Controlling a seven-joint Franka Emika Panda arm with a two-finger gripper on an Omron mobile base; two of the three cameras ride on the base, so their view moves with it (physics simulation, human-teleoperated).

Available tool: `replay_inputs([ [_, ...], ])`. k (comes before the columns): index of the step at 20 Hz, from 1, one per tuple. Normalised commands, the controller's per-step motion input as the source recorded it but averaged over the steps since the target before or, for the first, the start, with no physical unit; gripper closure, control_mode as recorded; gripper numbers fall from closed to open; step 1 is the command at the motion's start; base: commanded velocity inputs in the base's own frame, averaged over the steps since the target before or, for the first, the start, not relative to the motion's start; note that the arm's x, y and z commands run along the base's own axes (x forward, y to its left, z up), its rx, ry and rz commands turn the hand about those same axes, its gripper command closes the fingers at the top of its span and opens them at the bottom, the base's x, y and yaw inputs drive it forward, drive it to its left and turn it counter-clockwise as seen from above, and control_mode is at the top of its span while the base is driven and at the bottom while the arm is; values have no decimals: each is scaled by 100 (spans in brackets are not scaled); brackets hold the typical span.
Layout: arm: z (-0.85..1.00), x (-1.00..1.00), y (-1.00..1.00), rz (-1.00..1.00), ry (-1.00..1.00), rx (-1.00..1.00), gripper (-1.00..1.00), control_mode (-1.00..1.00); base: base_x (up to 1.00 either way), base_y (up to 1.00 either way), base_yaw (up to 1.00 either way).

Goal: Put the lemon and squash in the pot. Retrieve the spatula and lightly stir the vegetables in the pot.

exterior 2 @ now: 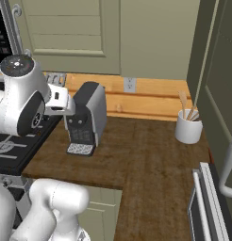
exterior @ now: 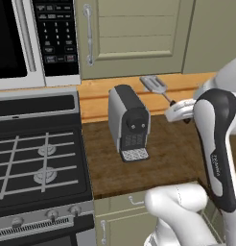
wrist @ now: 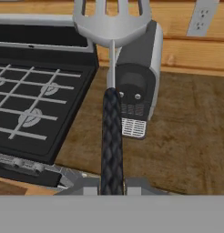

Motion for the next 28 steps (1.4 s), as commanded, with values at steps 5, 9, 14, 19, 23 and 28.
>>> replay_inputs([
  [5, 0, 0, 0, 0, 0, 0, 100, -100, 0, 0, 0],
  [9, 0, 0, 0, 0, 0, 0, 100, -100, 0, 0, 0],
  [14, 0, 0, 0, 0, 0, 0, 100, -100, 0, 0, 0],
  [19, -7, 0, 8, 0, 0, 0, 100, 100, -10, 16, 0],
  [23, 0, 0, 0, 0, 0, 0, 100, 100, -62, 38, 0],
  [28, 0, 0, 0, 0, 0, 0, 100, 100, -67, 41, -1],
])
